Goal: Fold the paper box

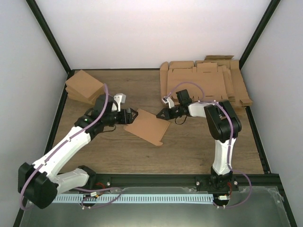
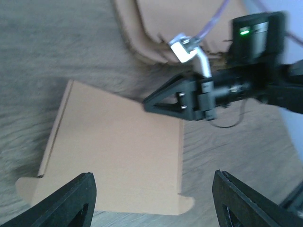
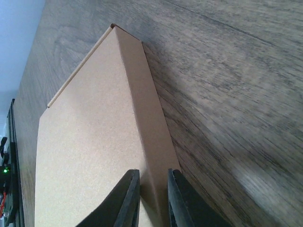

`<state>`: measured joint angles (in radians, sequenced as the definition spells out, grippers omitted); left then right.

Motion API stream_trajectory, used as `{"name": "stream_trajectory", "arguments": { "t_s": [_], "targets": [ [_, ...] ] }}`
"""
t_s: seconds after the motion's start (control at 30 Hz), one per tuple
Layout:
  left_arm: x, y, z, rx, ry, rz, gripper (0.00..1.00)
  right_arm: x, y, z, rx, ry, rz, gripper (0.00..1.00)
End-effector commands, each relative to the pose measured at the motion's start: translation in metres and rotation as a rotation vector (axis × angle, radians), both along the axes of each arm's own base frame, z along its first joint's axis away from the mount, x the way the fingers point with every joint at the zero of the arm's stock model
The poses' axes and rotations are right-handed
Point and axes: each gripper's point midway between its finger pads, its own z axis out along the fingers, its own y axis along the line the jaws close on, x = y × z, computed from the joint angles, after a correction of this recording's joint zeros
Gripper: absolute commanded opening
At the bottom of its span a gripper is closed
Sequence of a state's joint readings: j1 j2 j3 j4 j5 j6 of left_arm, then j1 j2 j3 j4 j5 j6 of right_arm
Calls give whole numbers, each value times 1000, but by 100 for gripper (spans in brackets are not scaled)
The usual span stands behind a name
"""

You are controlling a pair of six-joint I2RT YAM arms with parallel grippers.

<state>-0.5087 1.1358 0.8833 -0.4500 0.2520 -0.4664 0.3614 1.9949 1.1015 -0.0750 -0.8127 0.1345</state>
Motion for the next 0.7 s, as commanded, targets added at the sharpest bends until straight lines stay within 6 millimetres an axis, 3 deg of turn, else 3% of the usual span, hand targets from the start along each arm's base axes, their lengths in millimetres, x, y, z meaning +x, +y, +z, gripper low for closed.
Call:
{"name": "stream_trajectory", "arguments": {
  "t_s": [0.0,0.23,0.67],
  "targets": [
    [-17,-13,26,-84,-16,-91,70,10,-12,-21,-52,54,-51,18],
    [-36,-19,-5,-116,54,-145,70,18,-26,-36,-67,93,-105,18],
    [-47,-15,-17,-105,75,-157,70,21,-30,-44,-82,99,-123,18]
  ]
}}
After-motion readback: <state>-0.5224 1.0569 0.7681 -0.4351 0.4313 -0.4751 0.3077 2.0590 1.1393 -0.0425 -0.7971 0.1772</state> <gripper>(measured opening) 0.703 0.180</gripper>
